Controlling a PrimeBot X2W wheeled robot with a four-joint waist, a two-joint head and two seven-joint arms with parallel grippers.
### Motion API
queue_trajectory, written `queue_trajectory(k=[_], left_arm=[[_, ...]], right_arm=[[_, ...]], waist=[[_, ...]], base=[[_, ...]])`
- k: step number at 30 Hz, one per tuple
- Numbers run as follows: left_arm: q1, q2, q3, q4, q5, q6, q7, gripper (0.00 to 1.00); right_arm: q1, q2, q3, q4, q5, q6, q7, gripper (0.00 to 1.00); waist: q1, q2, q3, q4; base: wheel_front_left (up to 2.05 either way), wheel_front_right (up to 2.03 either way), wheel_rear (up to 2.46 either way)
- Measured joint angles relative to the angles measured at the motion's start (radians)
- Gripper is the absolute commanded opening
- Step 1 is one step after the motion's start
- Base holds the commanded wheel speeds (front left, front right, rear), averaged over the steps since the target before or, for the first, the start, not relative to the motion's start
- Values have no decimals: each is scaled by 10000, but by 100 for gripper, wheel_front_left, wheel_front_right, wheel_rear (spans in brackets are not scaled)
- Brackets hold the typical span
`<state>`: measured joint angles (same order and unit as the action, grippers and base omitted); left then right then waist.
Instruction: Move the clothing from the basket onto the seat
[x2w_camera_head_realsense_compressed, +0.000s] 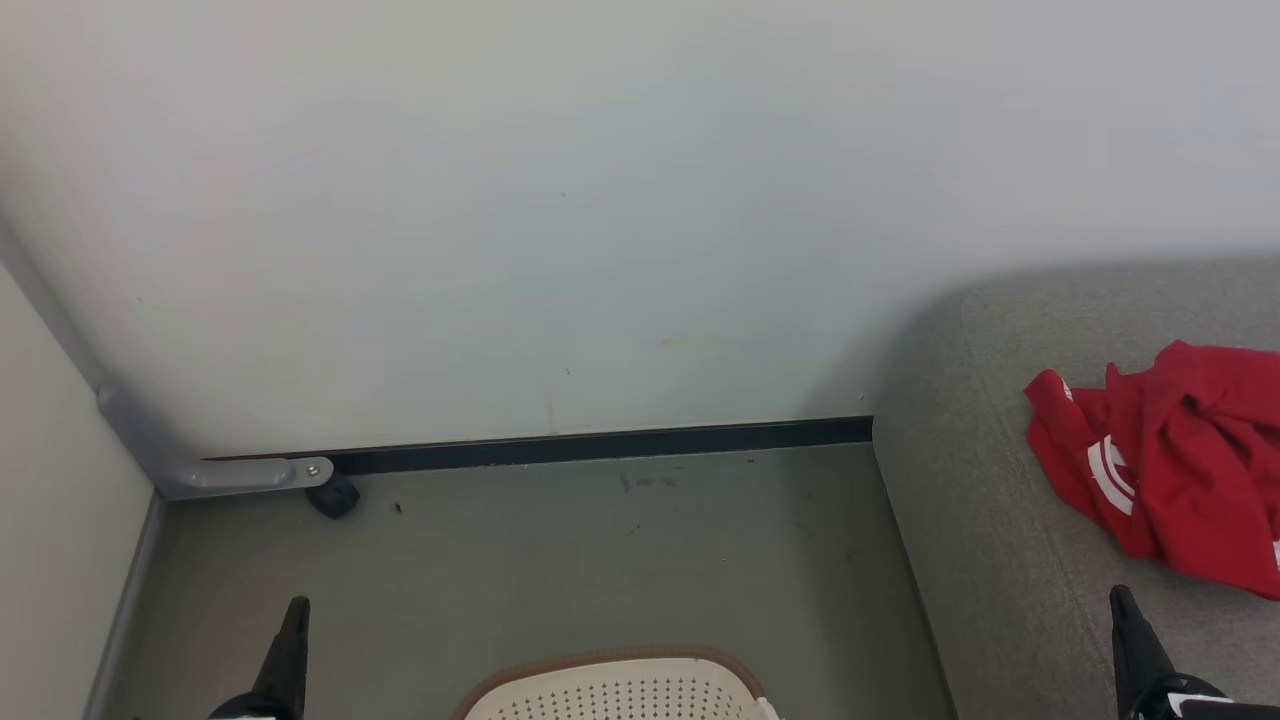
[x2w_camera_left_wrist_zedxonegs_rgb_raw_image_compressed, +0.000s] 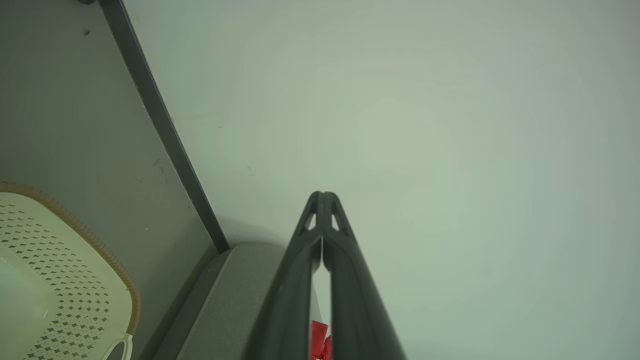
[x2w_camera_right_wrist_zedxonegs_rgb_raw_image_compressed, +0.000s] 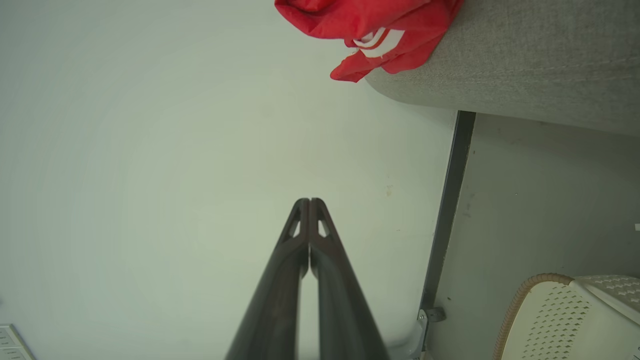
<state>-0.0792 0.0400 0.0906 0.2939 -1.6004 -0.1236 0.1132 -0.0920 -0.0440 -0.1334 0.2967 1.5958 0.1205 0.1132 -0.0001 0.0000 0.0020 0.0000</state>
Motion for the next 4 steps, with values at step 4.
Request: queue_trajectory(k=[4], left_arm=[[0, 0, 0, 0, 0, 0, 0, 0]], right_arm=[[0, 0, 0, 0, 0, 0, 0, 0]], waist=[[0, 0, 0, 0]], base=[[0, 0, 0]])
